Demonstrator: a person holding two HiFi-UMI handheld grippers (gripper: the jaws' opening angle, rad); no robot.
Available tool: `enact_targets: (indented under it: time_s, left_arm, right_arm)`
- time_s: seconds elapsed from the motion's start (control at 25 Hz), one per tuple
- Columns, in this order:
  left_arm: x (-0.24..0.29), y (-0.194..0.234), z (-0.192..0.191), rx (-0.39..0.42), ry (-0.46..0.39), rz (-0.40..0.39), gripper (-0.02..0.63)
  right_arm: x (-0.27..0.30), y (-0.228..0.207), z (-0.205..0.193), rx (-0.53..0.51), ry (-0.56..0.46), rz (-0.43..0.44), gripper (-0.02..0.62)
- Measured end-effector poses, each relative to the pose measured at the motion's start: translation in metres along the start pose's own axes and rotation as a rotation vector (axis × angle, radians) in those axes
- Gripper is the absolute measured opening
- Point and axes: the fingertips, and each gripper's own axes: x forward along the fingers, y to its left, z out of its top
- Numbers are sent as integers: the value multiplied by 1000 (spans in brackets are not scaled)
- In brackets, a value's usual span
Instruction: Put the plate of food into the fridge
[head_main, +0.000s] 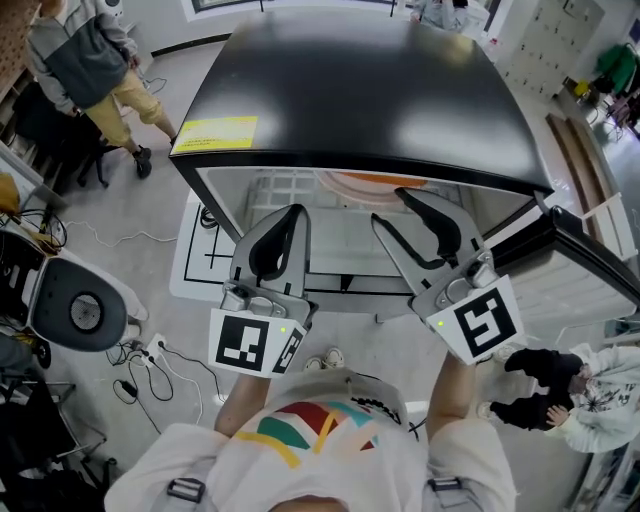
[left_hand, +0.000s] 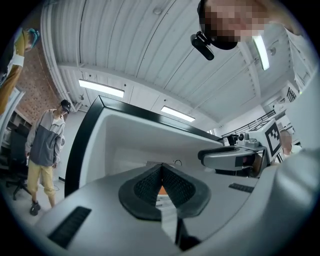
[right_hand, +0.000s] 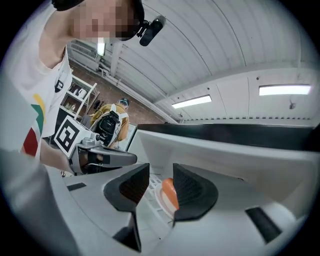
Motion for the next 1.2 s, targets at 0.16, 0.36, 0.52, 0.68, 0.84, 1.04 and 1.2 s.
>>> enact_targets:
  time_s: [0.16,0.36,0.52,0.68,0.84,1.04,1.2]
  left_arm:
    - [-6,-6,5,7,-9,-11,6]
    - [-13,-14,15,15,-25,-31,6]
    - [-19,-22,21,18,-35,-45,6]
    - [-25,-27,27,17,-44,-53,6]
    - [-31,-30,30,13,-48,-50,6]
    - [-40,-36,30,12,-41,-56,6]
    - [-46,-42,31,19,-41,-62,6]
  right_arm:
    - [-14,2,7,13,-35,-75,134]
    - [-33,1,18,-3,-67,-224,0]
    - [-44,6,25,29,-101,-264,0]
    - [-57,13,34,23,-148,-307,0]
    - [-72,20,30,111,-152,-377,0]
    - [-79,35,25,152,-140,-404,0]
    - [-82,44,17,197,-124,-402,0]
